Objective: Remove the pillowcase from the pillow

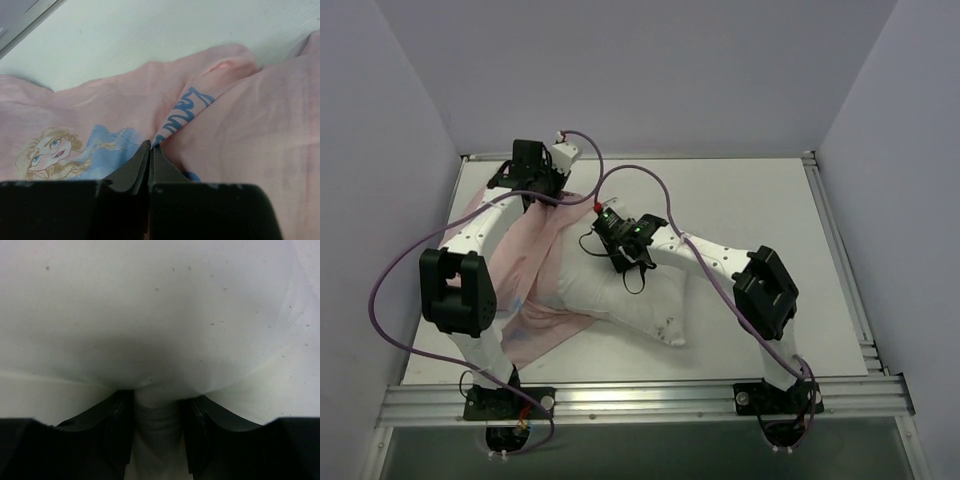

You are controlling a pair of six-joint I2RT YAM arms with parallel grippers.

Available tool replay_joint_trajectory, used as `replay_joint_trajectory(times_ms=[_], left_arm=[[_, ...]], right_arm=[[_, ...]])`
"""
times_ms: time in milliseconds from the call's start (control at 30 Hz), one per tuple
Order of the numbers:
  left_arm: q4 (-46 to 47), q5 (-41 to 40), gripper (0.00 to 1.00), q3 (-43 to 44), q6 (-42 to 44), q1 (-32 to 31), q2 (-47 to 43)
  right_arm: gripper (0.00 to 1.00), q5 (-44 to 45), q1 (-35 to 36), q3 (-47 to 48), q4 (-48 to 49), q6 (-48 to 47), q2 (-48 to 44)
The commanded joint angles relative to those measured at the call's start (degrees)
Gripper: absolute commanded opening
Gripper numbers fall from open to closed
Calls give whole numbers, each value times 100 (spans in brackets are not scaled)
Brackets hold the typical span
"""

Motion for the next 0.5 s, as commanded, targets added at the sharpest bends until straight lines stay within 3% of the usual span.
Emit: replay_joint_trajectory(times_ms=[0,33,133,267,300,333,367,400,467], left_arm=[[117,-25,2,4,209,247,-346],[134,-121,2,4,236,309,-346],[204,-245,2,56,316,589,-320],[-40,-63,2,197,517,793,-328],[-189,148,10,249,648,793,-355],[-609,394,30,302,667,793,-433],[-830,988,87,372,650,793,-486],[-1033,1264,94,530,554,793,-539],[-1700,1765,94,732,396,793,-724]], right_arm=[[34,468,-563,-749,-1424,-317,670],[22,642,-660,-793,-1477,-308,652],[0,863,-1116,-1039,-1688,-334,512],[0,646,-1767,-1644,-1479,-422,152],[0,488,-1821,-1672,-1399,-457,47],[0,329,-1795,-1681,-1242,-519,11],[0,-55,-1777,-1672,-1153,-545,-7],[0,-224,-1777,-1663,-1066,-572,-50],[0,-392,-1812,-1663,-898,-572,-68]])
